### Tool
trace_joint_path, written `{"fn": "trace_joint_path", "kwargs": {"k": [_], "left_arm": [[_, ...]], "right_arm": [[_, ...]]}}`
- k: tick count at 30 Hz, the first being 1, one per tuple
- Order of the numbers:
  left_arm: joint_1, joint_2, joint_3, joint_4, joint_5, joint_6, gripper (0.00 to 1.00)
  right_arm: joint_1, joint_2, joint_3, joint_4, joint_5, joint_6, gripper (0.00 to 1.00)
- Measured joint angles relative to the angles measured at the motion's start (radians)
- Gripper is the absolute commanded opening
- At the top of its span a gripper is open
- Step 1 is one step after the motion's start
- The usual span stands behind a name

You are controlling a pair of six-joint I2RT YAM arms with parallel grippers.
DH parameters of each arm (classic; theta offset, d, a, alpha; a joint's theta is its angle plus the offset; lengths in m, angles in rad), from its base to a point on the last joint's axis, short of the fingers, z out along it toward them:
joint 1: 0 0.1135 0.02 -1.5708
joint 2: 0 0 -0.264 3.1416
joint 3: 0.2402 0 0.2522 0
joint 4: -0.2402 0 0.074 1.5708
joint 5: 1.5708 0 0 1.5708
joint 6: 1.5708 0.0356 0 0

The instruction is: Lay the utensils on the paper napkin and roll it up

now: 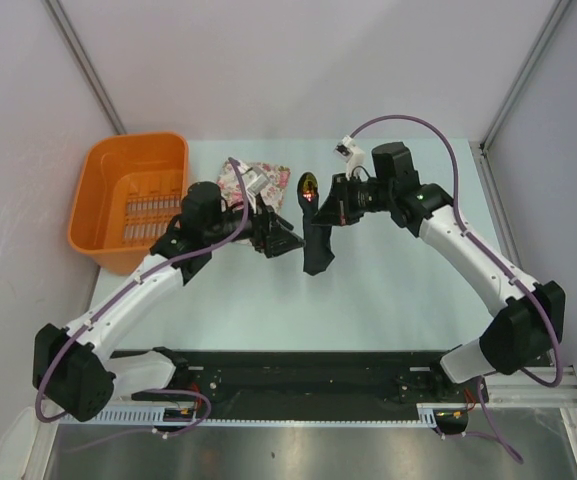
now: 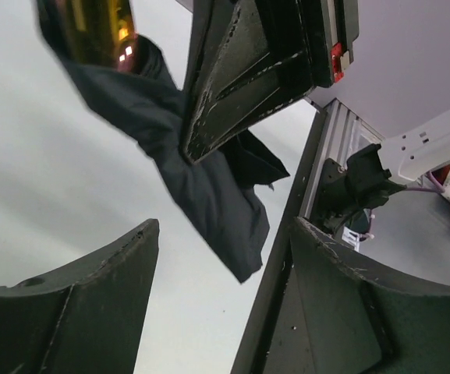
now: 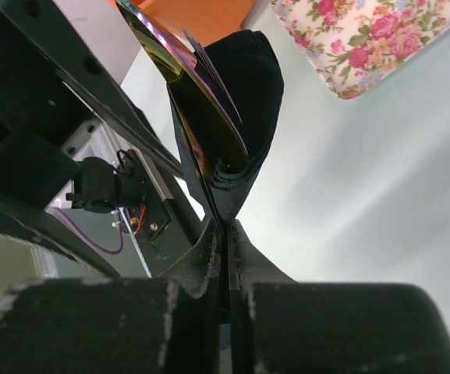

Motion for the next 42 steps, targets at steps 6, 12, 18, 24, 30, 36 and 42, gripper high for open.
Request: {"fn": "trace_joint_path", "kwargs": {"k": [6, 12, 18, 24, 30, 36, 42], "left_arm": [[-0.108, -0.003, -0.003, 0.030, -0.099, -0.019, 0.69], [-0.137, 0.006, -0.003, 0.037, -0.184, -0.052, 0.62], [-0.138, 0.005, -0.026, 0.033, -0.238, -0.074, 0.64], [-0.137, 0.008, -0.083, 0.087, -0.175, -0.126, 0.62], [-0.137, 0.045, -0.083, 0.183, -0.102, -0.185, 0.55], [-0.141, 0.076, -0.083, 0.238, -0.071, -0.232, 0.30], [-0.138, 0.092, -0.083, 0.255, -0.061, -0.274, 0.00]], "right_arm": [[0.044, -0.043, 0.004, -0.008, 0.044, 0.008, 0.00], [0.052, -0.045, 0.011, -0.011, 0.064, 0.026, 0.00], [0.053, -0.052, 0.013, -0.011, 0.070, 0.034, 0.00], [0.057, -0.072, 0.013, -0.005, 0.066, 0.051, 0.00], [0.066, -0.072, 0.015, 0.002, 0.058, 0.061, 0.00], [0.071, -0.072, 0.015, 0.016, 0.048, 0.072, 0.00], [0.073, -0.074, 0.015, 0.019, 0.038, 0.071, 0.00]]}}
